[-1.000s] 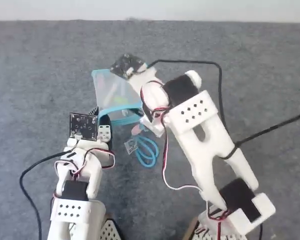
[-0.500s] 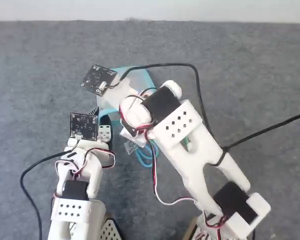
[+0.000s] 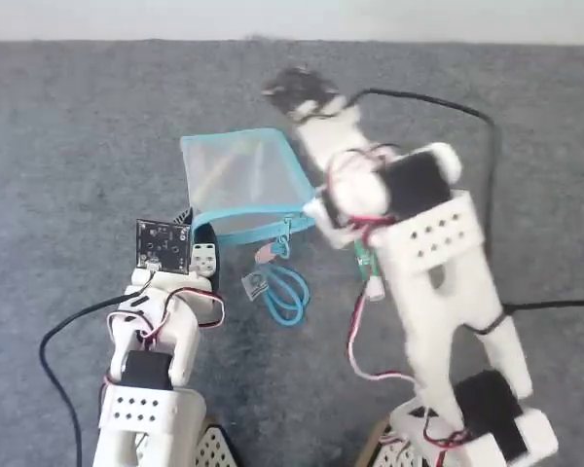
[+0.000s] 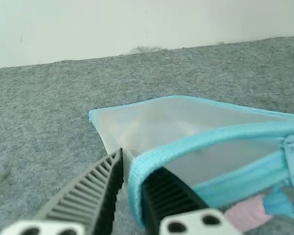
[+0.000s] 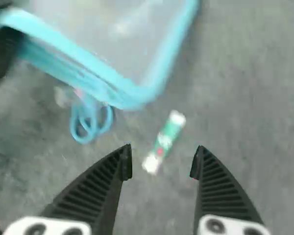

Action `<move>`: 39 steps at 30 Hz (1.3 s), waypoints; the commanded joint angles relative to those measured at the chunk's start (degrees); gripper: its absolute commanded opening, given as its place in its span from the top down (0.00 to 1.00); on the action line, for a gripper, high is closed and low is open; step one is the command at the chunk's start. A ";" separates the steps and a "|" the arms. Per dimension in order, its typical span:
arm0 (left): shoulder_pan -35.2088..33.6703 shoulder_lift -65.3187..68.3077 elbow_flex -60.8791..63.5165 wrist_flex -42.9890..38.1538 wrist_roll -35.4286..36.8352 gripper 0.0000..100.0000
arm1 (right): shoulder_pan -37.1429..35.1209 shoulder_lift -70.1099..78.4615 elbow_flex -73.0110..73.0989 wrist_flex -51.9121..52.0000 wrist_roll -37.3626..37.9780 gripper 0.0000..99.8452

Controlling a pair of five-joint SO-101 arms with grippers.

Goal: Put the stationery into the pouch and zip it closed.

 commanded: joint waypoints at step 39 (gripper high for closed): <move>0.26 0.44 -1.01 0.26 -0.53 0.99 | 8.92 -2.86 67.87 -58.33 -1.14 0.80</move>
